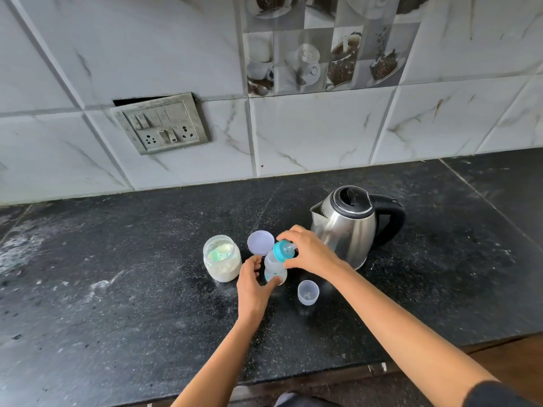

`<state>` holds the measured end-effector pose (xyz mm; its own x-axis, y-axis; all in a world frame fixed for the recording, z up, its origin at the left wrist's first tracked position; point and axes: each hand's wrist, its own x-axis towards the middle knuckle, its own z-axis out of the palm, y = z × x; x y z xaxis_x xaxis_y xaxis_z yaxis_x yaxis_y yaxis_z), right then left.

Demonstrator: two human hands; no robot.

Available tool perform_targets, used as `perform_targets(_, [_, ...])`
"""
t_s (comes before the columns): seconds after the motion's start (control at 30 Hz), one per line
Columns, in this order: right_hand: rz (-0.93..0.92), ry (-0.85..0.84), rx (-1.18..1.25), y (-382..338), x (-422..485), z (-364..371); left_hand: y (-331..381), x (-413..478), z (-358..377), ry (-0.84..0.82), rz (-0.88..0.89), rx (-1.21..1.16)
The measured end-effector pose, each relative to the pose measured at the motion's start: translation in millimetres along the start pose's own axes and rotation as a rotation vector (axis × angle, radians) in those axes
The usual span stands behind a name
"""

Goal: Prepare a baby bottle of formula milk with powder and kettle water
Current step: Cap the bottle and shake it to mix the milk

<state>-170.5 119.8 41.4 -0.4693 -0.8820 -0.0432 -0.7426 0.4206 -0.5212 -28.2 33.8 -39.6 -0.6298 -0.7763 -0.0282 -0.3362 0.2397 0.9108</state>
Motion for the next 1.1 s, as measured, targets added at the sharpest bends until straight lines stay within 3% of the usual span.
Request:
perform_targets(0.2, [-0.08, -0.213, -0.096, -16, 24, -5, 4, 21, -4, -0.207, 0.053, -0.013])
perform_targets(0.43, [-0.135, -0.332, -0.106, -16, 34, -7, -3, 28, -6, -0.252, 0.034, -0.056])
perform_targets(0.53, [-0.12, -0.302, -0.13, -16, 36, -7, -4, 27, -6, -0.261, 0.041, -0.078])
perform_targets(0.77, [-0.04, -0.034, -0.042, -6, 21, 19, -7, 27, -4, -0.244, 0.036, -0.088])
perform_targets(1.0, [-0.155, -0.091, 0.027, 0, 20, 14, -7, 28, -4, -0.254, 0.031, -0.121])
perform_targets(1.1, [-0.115, -0.092, 0.034, -3, 21, 13, -6, 28, -5, -0.262, 0.029, -0.116])
